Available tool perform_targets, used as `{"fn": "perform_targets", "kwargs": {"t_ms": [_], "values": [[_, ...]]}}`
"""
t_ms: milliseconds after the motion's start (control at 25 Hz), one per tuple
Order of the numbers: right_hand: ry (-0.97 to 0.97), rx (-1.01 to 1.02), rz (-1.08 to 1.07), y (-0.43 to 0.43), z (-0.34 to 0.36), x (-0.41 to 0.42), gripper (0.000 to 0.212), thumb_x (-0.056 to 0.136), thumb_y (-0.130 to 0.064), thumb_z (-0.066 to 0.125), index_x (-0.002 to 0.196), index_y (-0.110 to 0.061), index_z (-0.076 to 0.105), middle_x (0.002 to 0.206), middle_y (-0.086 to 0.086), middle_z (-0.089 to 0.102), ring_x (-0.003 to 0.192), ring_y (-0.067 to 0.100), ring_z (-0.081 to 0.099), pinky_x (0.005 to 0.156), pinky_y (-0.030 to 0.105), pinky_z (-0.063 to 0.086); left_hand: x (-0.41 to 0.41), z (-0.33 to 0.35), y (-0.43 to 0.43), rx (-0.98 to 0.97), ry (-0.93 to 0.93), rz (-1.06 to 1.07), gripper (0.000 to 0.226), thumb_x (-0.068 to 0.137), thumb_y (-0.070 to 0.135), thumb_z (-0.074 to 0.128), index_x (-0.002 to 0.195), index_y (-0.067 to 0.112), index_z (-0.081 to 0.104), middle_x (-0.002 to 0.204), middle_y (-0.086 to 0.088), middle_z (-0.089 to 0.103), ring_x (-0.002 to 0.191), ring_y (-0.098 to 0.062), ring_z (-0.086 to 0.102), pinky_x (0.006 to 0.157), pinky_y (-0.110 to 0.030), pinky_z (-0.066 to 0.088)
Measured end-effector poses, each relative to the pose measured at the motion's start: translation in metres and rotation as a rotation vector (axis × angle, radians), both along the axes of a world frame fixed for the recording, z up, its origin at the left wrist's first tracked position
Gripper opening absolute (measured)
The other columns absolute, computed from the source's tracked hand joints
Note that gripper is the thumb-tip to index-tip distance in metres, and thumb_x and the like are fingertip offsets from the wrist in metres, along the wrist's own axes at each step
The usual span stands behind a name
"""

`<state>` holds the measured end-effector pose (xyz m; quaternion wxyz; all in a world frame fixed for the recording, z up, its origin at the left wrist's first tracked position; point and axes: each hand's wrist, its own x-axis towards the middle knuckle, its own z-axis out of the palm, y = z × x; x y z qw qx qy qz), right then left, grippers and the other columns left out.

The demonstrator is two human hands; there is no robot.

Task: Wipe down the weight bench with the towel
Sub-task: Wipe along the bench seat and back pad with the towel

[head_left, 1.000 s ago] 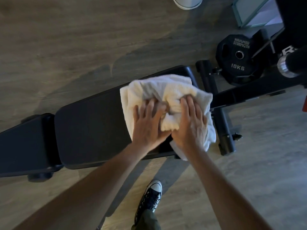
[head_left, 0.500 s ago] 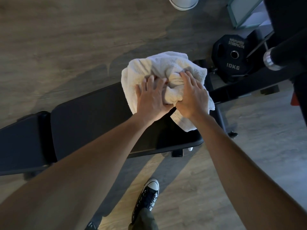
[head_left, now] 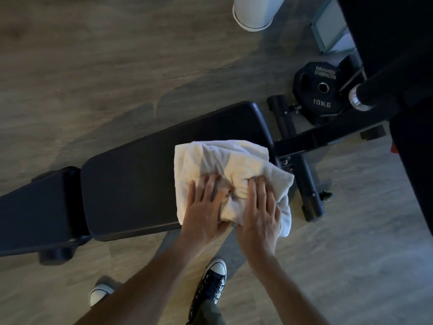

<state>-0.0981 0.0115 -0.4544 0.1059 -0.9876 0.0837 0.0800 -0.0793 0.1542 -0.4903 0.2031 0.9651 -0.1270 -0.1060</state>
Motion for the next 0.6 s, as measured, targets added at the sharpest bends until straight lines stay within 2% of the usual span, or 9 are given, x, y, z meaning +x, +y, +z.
{"fn": "perform_targets", "kwargs": {"t_ms": [120, 200, 400, 600], "values": [[0.007, -0.023, 0.027, 0.019, -0.002, -0.017, 0.092, 0.080, -0.010, 0.069, 0.160, -0.012, 0.023, 0.167, 0.014, 0.027, 0.151, 0.034, 0.031, 0.117, 0.052, 0.037, -0.021, -0.005, 0.021, 0.036, 0.007, -0.023, 0.091, 0.078, 0.064, 0.068, 0.151, 0.024, 0.033, 0.163, -0.016, 0.027, 0.154, -0.040, 0.018, 0.121, -0.063, 0.022], [0.026, -0.035, 0.066, 0.032, -0.004, -0.025, 0.091, 0.079, -0.010, 0.065, 0.160, -0.011, 0.023, 0.167, 0.016, 0.027, 0.151, 0.035, 0.031, 0.118, 0.052, 0.036, -0.035, -0.008, 0.032, 0.065, 0.043, -0.004, 0.092, 0.078, 0.059, 0.071, 0.152, 0.023, 0.031, 0.164, -0.016, 0.026, 0.154, -0.039, 0.016, 0.120, -0.063, 0.023], [0.152, -0.007, 0.106, 0.075, -0.009, -0.050, 0.101, 0.073, -0.015, 0.082, 0.158, -0.011, 0.028, 0.163, 0.018, 0.035, 0.142, 0.035, 0.045, 0.111, 0.046, 0.045, -0.077, -0.011, 0.070, 0.060, 0.108, 0.075, 0.079, 0.078, 0.042, 0.068, 0.149, 0.023, 0.038, 0.162, -0.015, 0.030, 0.154, -0.036, 0.018, 0.119, -0.062, 0.026], [0.289, 0.009, 0.212, 0.109, 0.002, -0.061, 0.098, 0.074, -0.019, 0.080, 0.157, -0.012, 0.028, 0.161, 0.020, 0.033, 0.132, 0.037, 0.049, 0.105, 0.047, 0.048, -0.095, 0.006, 0.109, -0.014, 0.189, 0.144, 0.069, 0.083, 0.017, 0.070, 0.145, 0.023, 0.041, 0.160, -0.010, 0.039, 0.153, -0.028, 0.024, 0.120, -0.048, 0.033]]}}
